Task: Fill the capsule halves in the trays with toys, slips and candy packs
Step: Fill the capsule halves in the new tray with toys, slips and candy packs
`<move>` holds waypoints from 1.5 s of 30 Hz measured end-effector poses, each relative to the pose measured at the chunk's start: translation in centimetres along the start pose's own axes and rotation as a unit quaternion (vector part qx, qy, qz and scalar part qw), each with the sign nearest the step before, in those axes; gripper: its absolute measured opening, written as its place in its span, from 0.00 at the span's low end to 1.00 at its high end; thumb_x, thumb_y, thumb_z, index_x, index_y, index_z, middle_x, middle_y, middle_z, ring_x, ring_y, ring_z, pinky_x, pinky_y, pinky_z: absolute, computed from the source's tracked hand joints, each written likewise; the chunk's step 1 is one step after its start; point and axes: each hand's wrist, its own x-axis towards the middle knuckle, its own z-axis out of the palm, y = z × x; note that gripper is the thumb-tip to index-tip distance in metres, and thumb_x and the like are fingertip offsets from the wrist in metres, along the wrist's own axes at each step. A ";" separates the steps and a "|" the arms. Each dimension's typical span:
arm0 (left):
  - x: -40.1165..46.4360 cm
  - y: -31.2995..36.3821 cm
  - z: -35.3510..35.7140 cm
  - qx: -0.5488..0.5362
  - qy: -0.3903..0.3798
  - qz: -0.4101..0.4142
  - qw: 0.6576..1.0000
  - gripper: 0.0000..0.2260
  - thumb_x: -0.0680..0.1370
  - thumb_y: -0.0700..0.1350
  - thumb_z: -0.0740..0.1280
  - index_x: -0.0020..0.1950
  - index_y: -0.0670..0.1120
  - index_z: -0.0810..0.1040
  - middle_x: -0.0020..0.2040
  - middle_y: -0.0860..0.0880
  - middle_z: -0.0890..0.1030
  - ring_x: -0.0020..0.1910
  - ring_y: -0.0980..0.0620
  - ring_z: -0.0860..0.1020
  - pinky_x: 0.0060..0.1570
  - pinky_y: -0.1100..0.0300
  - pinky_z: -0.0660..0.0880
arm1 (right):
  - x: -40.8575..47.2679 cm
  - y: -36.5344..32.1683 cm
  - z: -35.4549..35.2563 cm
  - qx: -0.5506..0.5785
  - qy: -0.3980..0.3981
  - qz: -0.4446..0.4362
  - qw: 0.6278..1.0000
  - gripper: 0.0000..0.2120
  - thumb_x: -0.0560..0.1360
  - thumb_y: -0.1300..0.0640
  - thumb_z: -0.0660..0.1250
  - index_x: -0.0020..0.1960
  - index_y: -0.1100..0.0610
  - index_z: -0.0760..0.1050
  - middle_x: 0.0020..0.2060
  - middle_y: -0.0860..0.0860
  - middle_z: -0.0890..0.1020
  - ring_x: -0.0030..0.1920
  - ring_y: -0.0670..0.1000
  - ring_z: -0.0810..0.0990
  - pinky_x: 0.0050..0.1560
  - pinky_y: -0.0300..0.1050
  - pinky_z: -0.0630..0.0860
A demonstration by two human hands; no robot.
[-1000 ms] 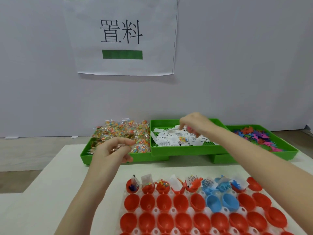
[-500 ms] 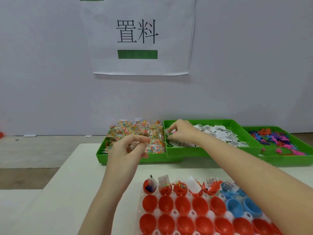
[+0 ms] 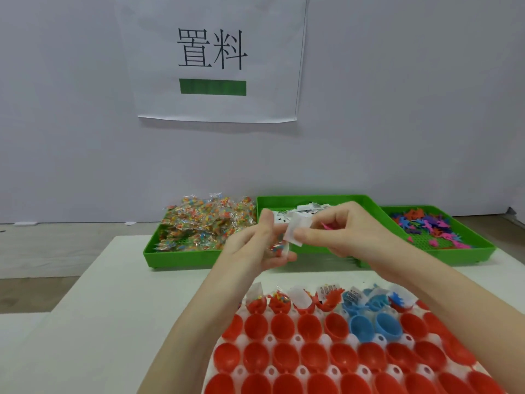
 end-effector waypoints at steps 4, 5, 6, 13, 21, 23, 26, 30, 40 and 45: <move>-1.0 0.4 2.3 0.077 -0.001 0.071 0.995 0.08 0.75 0.46 0.65 0.42 0.46 0.83 0.36 0.52 0.83 0.35 0.58 0.81 0.36 0.71 0.75 | -2.7 -0.7 -0.2 -0.120 0.078 -0.055 0.988 0.10 0.67 0.54 0.72 0.30 0.58 0.80 0.18 0.45 0.61 0.22 0.43 0.60 0.25 0.30 0.58; -1.2 0.3 2.8 0.080 0.009 0.082 0.993 0.07 0.75 0.43 0.66 0.40 0.47 0.83 0.33 0.52 0.83 0.33 0.59 0.80 0.35 0.70 0.76 | -3.3 -0.7 -0.1 -0.155 0.101 -0.069 0.980 0.10 0.66 0.53 0.72 0.30 0.58 0.80 0.19 0.46 0.62 0.23 0.43 0.61 0.26 0.31 0.59; -1.3 0.2 3.1 0.076 0.013 0.086 0.993 0.07 0.75 0.42 0.66 0.39 0.47 0.83 0.32 0.50 0.83 0.32 0.58 0.81 0.35 0.69 0.76 | -3.9 -0.7 0.0 -0.190 0.124 -0.080 0.971 0.10 0.65 0.52 0.72 0.31 0.59 0.80 0.19 0.46 0.63 0.23 0.44 0.63 0.27 0.31 0.60; -2.2 0.3 4.9 0.033 0.002 0.079 0.996 0.07 0.75 0.39 0.66 0.40 0.45 0.82 0.31 0.44 0.83 0.32 0.54 0.82 0.33 0.69 0.76 | -8.1 -1.3 -2.4 0.032 0.087 -0.001 0.996 0.19 0.65 0.43 0.63 0.56 0.40 0.71 0.30 0.46 0.76 0.30 0.41 0.72 0.33 0.30 0.71; -2.0 1.3 9.3 0.054 -0.076 0.082 0.992 0.12 0.75 0.34 0.66 0.52 0.49 0.74 0.33 0.48 0.81 0.30 0.55 0.81 0.33 0.69 0.76 | -11.3 -0.7 -5.3 0.188 0.171 -0.034 0.967 0.13 0.63 0.52 0.67 0.44 0.58 0.76 0.37 0.54 0.85 0.39 0.50 0.84 0.38 0.36 0.79; -2.1 1.3 10.3 0.048 -0.085 0.082 0.992 0.10 0.74 0.34 0.66 0.49 0.49 0.73 0.31 0.49 0.81 0.30 0.54 0.81 0.32 0.68 0.76 | -12.0 -0.6 -5.9 0.201 0.197 -0.036 0.959 0.15 0.55 0.49 0.74 0.37 0.57 0.80 0.37 0.55 0.85 0.38 0.51 0.84 0.36 0.36 0.79; -2.2 1.4 11.7 0.057 -0.109 0.100 0.987 0.08 0.74 0.34 0.67 0.45 0.47 0.72 0.35 0.46 0.81 0.30 0.53 0.81 0.34 0.65 0.78 | -12.9 -0.5 -6.6 0.190 0.201 -0.026 0.961 0.23 0.46 0.41 0.79 0.37 0.52 0.84 0.34 0.52 0.84 0.36 0.47 0.83 0.37 0.35 0.78; -2.5 1.3 13.0 0.075 -0.137 0.129 0.979 0.08 0.75 0.36 0.67 0.46 0.49 0.75 0.36 0.48 0.83 0.32 0.54 0.82 0.35 0.65 0.78 | -13.5 -0.6 -7.3 0.167 0.239 -0.011 0.956 0.10 0.52 0.48 0.73 0.34 0.47 0.84 0.29 0.47 0.83 0.28 0.38 0.77 0.28 0.28 0.70; -1.2 1.4 14.1 0.086 -0.198 0.063 0.974 0.14 0.76 0.33 0.63 0.54 0.51 0.72 0.34 0.50 0.82 0.31 0.57 0.80 0.37 0.66 0.79 | -13.0 1.3 -8.6 0.093 0.224 0.060 0.968 0.09 0.63 0.60 0.73 0.43 0.52 0.82 0.30 0.47 0.82 0.28 0.40 0.77 0.29 0.31 0.72; 2.1 1.0 15.2 0.104 -0.191 -0.057 0.974 0.26 0.77 0.31 0.61 0.71 0.49 0.60 0.49 0.41 0.79 0.43 0.49 0.79 0.43 0.63 0.78 | -10.3 3.8 -8.9 -0.022 0.232 0.081 0.969 0.08 0.71 0.63 0.70 0.40 0.51 0.80 0.34 0.44 0.82 0.32 0.40 0.78 0.30 0.27 0.71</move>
